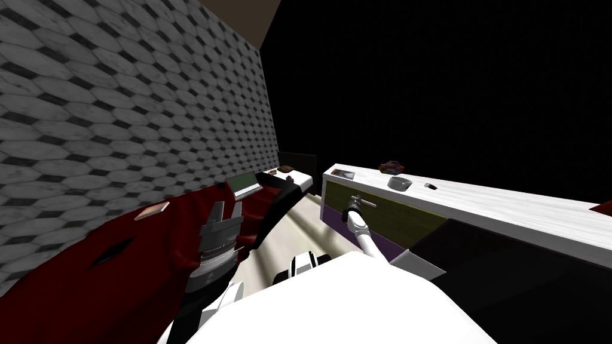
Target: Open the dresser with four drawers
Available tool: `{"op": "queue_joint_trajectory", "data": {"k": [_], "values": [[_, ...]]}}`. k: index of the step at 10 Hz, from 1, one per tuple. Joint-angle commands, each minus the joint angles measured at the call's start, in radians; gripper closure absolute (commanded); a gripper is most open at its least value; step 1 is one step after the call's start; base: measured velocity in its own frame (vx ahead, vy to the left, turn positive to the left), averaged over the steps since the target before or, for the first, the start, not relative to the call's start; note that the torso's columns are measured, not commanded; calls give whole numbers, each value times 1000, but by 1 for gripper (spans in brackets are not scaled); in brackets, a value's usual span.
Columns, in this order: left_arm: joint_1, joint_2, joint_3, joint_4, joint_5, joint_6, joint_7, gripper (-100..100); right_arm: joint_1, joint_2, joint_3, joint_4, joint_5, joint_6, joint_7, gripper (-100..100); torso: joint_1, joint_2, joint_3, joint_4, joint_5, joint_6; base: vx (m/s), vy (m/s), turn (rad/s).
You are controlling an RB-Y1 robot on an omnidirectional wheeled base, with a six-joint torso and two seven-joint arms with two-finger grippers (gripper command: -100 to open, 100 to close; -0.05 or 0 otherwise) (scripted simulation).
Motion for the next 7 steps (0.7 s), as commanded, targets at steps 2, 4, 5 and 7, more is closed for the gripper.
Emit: {"op": "queue_joint_trajectory", "data": {"k": [2, 4, 5, 7], "values": [[0, 0, 0, 0, 0, 0, 0, 0, -14, 4, -6, 11, 1, 16, 5, 100, -2, -3, -1, -1, -1, 1, 9, -51, 27], [0, 0, 0, 0, 0, 0, 0, 0, -22, 13, -7, 6, -3, 16, 24, 100, 8, -1, -1, 1, 3, 1, -93, 106, -10], [0, 0, 0, 0, 0, 0, 0, 0, -25, 18, -8, 4, -5, 16, 34, 100, 7, 0, 0, 1, 3, 1, -96, 150, -30], [0, 0, 0, 0, 0, 0, 0, 0, -33, 27, -9, -1, -9, 15, 53, 100, 3, -3, -2, 2, 3, 0, -118, 155, -21]]}}
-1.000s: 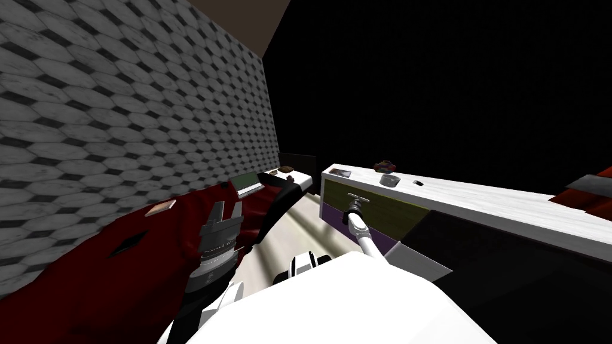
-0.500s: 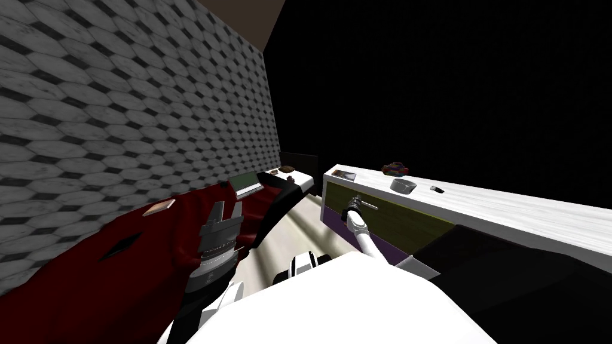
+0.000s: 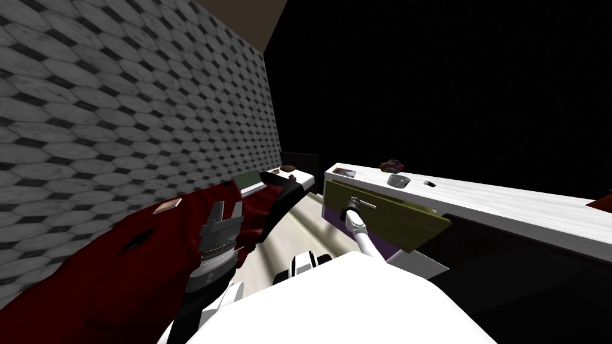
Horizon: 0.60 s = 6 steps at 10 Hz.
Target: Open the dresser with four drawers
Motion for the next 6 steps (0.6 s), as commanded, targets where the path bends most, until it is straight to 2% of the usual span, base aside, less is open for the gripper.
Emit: {"op": "queue_joint_trajectory", "data": {"k": [1, 5, 6], "values": [[0, 0, 0, 0, 0, 0, 0, 0, -2, 6, 0, -3, 0, 1, 8, 100, -1, -1, 0, 0, 0, 0, -56, 72, 0], [0, 0, 0, 0, 0, 0, 0, 0, -10, 31, 2, -23, 7, 7, 29, 100, -1, 0, 0, 0, 0, 1, -126, 139, -9], [0, 0, 0, 0, 0, 0, 0, 0, -4, 29, 5, -14, 10, 5, 21, 100, -1, 0, 0, 0, 0, 1, -65, 76, 6]]}}
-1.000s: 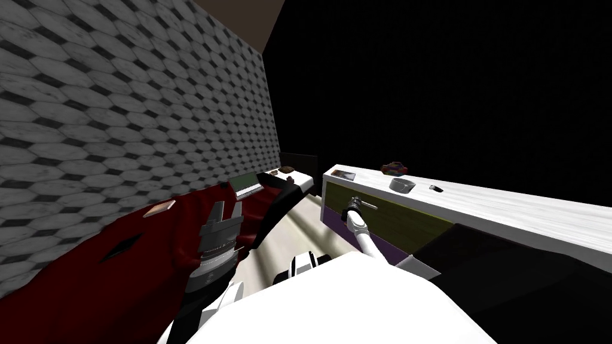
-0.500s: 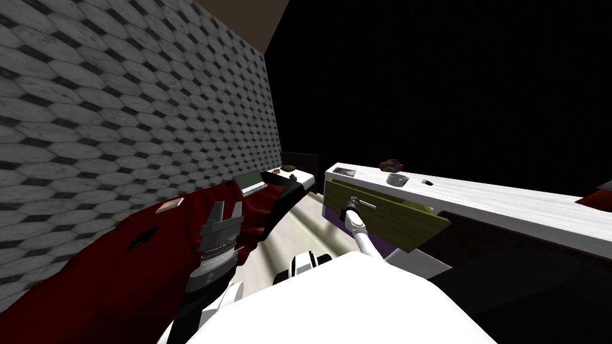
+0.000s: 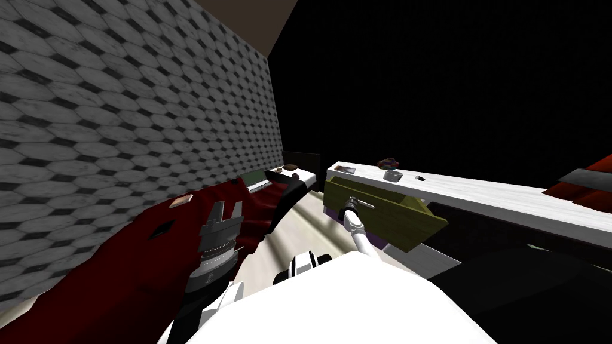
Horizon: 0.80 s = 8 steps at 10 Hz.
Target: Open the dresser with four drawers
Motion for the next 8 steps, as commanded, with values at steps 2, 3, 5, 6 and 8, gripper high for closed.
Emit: {"op": "queue_joint_trajectory", "data": {"k": [2, 3, 5, 6, 8], "values": [[0, 0, 0, 0, 0, 0, 0, 0, -42, -6, -8, 20, -43, -6, 54, -100, -6, -5, -3, -2, -2, 0, -33, 25, -52], [0, 0, 0, 0, 0, 0, 0, 0, -42, -6, -8, 20, -43, -6, 57, -100, -5, -6, -3, -3, -3, -1, -28, 11, -27], [0, 0, 0, 0, 0, 0, 0, 0, -87, -15, -17, 37, -86, -13, 115, -100, -4, -5, -3, -4, -3, -1, -32, 11, -50], [0, 0, 0, 0, 0, 0, 0, 0, -87, -15, -17, 37, -86, -13, 115, -100, -3, -4, -2, -3, -3, -1, -25, 15, -23], [0, 0, 0, 0, 0, 0, 0, 0, -132, -24, -27, 54, -129, -19, 173, -100, -3, -5, -3, -4, -4, -1, -30, 16, -51]]}}
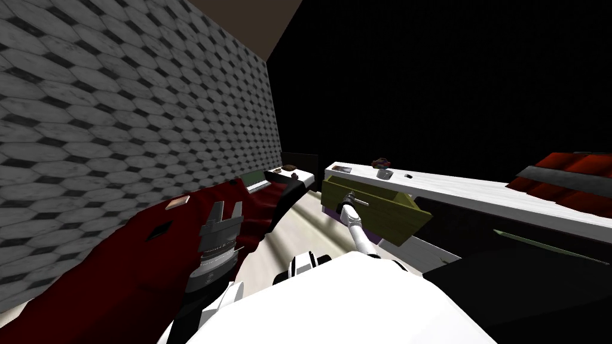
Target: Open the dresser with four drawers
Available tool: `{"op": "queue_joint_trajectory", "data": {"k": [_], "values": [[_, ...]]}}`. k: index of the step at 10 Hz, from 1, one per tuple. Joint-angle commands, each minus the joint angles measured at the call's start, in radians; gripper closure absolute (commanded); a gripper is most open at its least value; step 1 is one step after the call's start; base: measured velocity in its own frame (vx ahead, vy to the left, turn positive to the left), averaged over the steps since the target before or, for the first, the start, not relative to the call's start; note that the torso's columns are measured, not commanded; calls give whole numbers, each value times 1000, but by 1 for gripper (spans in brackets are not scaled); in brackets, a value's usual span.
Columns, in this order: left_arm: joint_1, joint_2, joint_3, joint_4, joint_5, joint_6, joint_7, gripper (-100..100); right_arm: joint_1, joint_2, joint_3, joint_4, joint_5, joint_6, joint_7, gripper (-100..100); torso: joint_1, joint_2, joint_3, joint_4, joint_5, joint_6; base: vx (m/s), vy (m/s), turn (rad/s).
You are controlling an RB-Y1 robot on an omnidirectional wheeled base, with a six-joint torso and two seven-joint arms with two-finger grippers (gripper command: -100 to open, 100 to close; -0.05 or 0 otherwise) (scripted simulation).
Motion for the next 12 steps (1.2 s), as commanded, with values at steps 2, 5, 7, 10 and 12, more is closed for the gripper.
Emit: {"op": "queue_joint_trajectory", "data": {"k": [2, 5, 7, 10, 12], "values": [[0, 0, 0, 0, 0, 0, 0, 0, -79, -18, -14, 36, -68, -10, 95, -100, 0, 2, 1, 1, 1, 0, -49, 24, -63], [0, 0, 0, 0, 0, 0, 0, 0, -124, -28, -24, 52, -111, -17, 153, -100, 5, 7, 4, 6, 6, 1, -38, 24, -46], [0, 0, 0, 0, 0, 0, 0, 0, -107, -22, -25, 54, -116, -20, 154, 0, 5, 7, 4, 6, 5, 1, -2, 3, 2], [0, 0, 0, 0, 0, 0, 0, 0, -103, -18, -25, 60, -117, -18, 153, 0, 2, 4, 2, 3, 3, 1, 0, 0, 0], [0, 0, 0, 0, 0, 0, 0, 0, -101, -16, -25, 62, -117, -18, 153, 0, 1, 3, 1, 2, 2, 0, 0, 0, 0]]}}
